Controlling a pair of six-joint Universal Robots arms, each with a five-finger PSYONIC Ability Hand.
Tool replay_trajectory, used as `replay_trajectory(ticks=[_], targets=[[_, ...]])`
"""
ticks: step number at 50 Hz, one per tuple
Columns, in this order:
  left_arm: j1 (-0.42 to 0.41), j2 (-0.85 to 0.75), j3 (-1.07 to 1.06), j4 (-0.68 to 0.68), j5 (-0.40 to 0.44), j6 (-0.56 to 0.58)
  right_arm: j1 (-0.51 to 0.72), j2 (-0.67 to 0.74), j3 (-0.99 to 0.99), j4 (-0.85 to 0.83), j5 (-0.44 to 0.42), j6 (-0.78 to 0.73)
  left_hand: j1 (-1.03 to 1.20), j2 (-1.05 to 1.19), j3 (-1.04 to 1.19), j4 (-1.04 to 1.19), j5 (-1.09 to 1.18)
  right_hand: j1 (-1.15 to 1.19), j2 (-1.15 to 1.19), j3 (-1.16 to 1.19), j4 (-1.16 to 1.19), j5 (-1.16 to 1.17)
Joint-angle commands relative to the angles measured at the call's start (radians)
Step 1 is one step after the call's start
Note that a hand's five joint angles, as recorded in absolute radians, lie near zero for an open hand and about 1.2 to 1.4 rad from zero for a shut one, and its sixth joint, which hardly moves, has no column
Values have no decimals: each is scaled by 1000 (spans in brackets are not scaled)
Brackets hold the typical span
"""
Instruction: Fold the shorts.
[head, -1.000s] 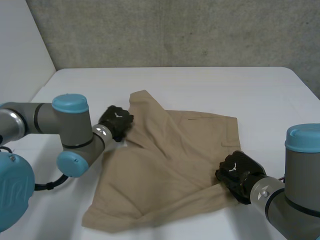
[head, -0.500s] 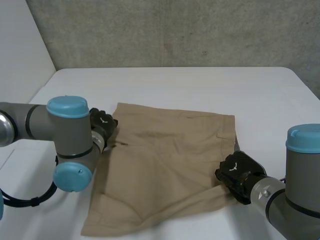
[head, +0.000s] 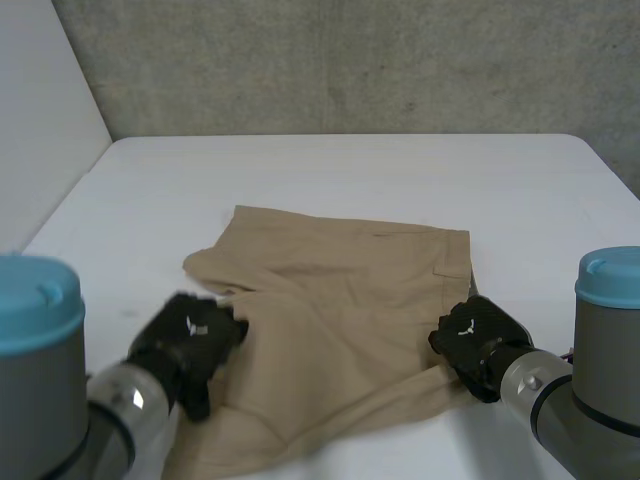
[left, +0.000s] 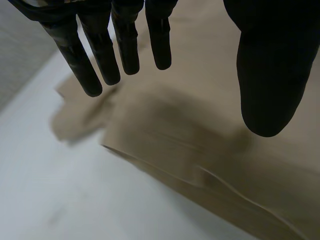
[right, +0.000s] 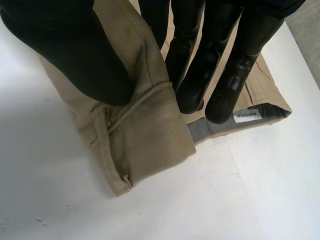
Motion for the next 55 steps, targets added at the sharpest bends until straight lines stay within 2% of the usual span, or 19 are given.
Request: replay_trajectory(ticks=[1,5,10,14,19,22,25,28,31,34,38,42,43,46,51,55], targets=[[-6,11,-138,-11,17,-17,0,-5,1,-7,7,1,107,104,104,102,97,426,225,204,208,233],[-7,3,-175,11,15,-19,0,-20,3,-4,10,1,131,127,127,126,120,426,225,204,208,233],[-21,5,-204,87,4,-17,1,-50,11,2,10,24,664,660,661,659,653,426,225,204,208,233],[-46,6,-232,100,-26,-17,0,-87,29,11,7,46,984,980,981,979,973,426,225,204,208,233],[-76,23,-259,92,-55,-2,0,-129,52,91,4,31,985,981,981,980,974,426,225,204,208,233],[-83,88,-279,40,-58,21,2,-162,61,212,-2,3,985,981,981,980,974,426,225,204,208,233],[-87,153,-295,-44,-51,87,0,-205,81,370,-8,-92,985,981,981,980,974,426,225,204,208,233],[-102,207,-295,-109,-48,151,-3,-238,92,461,-10,-188,985,981,981,980,974,426,225,204,208,233],[-106,221,-282,-97,-49,167,-3,-242,72,423,-30,-212,985,981,981,980,974,426,225,204,208,233],[-96,194,-224,-22,-54,173,-5,-235,43,352,-33,-184,985,981,981,980,974,426,225,204,208,233],[-66,102,-132,112,-63,178,-5,-152,-18,251,-31,-117,985,981,981,980,974,426,225,204,208,233],[-24,-9,-10,208,-62,179,1,-34,-120,177,-2,-69,985,981,981,980,974,426,225,204,208,233],[-21,-36,18,224,-60,178,6,3,-158,153,27,-65,985,981,981,980,974,426,225,204,208,233],[-17,-163,148,290,-60,179,9,51,-219,104,81,-62,985,981,981,980,974,426,225,204,208,233],[5,-412,403,377,-65,182,15,198,-366,-74,176,-77,985,981,981,980,974,426,225,204,208,233],[22,-585,568,408,-63,205,17,309,-463,-192,182,-80,985,981,981,980,974,426,225,204,208,233]])
